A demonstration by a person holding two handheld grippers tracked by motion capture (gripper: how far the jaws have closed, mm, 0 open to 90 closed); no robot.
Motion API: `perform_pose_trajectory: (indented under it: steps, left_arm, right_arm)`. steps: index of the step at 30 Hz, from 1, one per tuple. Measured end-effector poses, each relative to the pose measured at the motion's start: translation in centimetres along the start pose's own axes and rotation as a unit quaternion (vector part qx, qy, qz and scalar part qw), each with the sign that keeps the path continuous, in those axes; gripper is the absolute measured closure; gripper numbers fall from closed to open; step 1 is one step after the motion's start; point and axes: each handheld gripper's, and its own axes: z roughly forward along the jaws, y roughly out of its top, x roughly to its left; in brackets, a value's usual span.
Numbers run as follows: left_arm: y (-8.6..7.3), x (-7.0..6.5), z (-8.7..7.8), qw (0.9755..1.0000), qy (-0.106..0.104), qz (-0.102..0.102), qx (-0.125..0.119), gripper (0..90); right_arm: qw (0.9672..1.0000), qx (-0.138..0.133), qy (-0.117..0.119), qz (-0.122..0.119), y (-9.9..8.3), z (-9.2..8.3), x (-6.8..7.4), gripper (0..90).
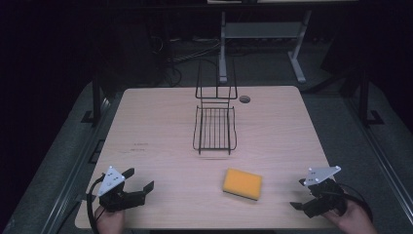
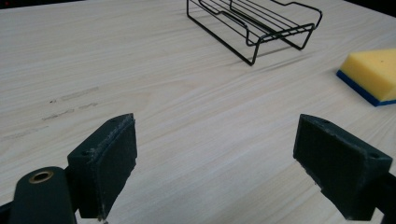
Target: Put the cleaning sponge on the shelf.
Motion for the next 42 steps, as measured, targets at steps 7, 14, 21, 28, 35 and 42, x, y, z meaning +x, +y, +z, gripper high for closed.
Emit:
perform_pose_trajectory:
  steps: [7,14,21,28,35,42]
  left_arm:
    - [-0.1,0.1,0.2,1.0000,-0.002,-0.001,0.000,12.8]
    - [-0.1,0.2,-0.3,1.0000,-0.001,-0.006,-0.005,12.8]
    - [-0.1,0.2,-0.5,1.0000,0.001,-0.004,-0.008,12.8]
    - [-0.1,0.1,-0.4,1.0000,-0.002,-0.002,-0.007,12.8]
    - [-0.1,0.1,-0.4,1.0000,-0.002,-0.001,-0.007,12.8]
    - [-0.1,0.0,-0.4,1.0000,-0.003,0.002,-0.005,12.8]
  right_arm:
    - [1.0000,0.003,0.004,-0.002,0.2,0.3,0.0,16.4]
    - [0.9997,0.009,0.011,-0.021,1.3,0.9,0.8,16.4]
    - [0.9990,0.011,0.017,-0.040,2.4,1.0,1.6,16.4]
    - [0.9986,0.015,0.018,-0.048,3.0,1.2,2.0,16.1]
    - [0.9981,0.019,0.022,-0.054,3.4,1.6,2.2,16.1]
    - [0.9976,0.023,0.024,-0.061,4.0,1.8,2.4,16.1]
